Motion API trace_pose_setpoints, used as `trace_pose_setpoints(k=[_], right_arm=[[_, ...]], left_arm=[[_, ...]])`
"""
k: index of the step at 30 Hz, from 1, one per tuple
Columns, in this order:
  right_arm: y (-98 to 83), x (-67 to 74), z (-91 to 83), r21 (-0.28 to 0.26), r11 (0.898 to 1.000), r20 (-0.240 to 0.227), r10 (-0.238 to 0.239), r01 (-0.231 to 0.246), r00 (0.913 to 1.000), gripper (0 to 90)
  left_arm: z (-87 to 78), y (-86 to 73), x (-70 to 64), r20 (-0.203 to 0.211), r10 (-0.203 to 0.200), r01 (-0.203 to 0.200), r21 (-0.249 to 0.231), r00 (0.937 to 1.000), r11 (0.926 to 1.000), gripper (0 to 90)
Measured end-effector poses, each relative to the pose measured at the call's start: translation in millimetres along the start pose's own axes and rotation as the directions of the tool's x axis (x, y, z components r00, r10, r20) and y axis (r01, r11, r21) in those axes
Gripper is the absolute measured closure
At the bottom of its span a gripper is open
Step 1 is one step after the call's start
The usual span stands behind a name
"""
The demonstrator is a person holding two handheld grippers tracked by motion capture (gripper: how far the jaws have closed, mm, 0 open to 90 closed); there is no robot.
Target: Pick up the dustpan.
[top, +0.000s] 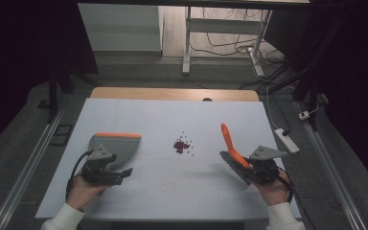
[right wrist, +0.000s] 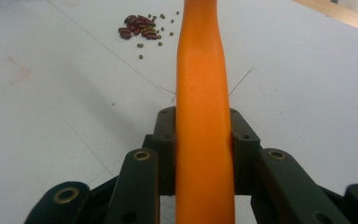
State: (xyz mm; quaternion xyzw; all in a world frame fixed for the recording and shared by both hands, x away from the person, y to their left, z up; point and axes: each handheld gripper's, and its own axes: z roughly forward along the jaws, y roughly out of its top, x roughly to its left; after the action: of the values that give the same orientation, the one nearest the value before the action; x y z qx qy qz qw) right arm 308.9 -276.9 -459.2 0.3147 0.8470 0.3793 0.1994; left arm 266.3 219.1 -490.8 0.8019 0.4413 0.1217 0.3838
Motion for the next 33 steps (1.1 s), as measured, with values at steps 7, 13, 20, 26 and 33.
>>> trace_pose_setpoints(k=[7,13,20,26,33], right_arm=[[0.2,1.5,0.4,0.001,1.0,-0.003,-0.002,0.002,1.0,70.0],[1.0,1.7,-0.2,-0.003,1.0,0.001,0.005,-0.005,1.0,70.0],[1.4,0.7,-2.7,-0.008,1.0,0.01,0.02,-0.02,0.9998,70.0],[1.8,-2.2,-6.2,-0.03,0.999,0.002,0.03,-0.03,0.9995,69.9],[2.0,-1.3,-7.0,-0.034,0.999,-0.005,0.017,-0.017,0.9998,69.9]], left_arm=[[-1.1,0.7,0.3,-0.005,0.002,-0.002,0.003,1.0,1.0,17.2],[-2.4,2.6,-0.8,-0.001,0.007,-0.007,0.006,1.0,1.0,17.2],[-7.3,11.1,-11.7,-0.018,0.015,-0.015,0.02,0.9997,0.9997,17.2],[-9.7,21.6,-16.8,-0.024,0.026,-0.025,0.047,0.9994,0.9986,17.1],[-20.4,44.5,-17.1,-0.114,-0.004,0.013,0.083,0.9935,0.9964,16.1]])
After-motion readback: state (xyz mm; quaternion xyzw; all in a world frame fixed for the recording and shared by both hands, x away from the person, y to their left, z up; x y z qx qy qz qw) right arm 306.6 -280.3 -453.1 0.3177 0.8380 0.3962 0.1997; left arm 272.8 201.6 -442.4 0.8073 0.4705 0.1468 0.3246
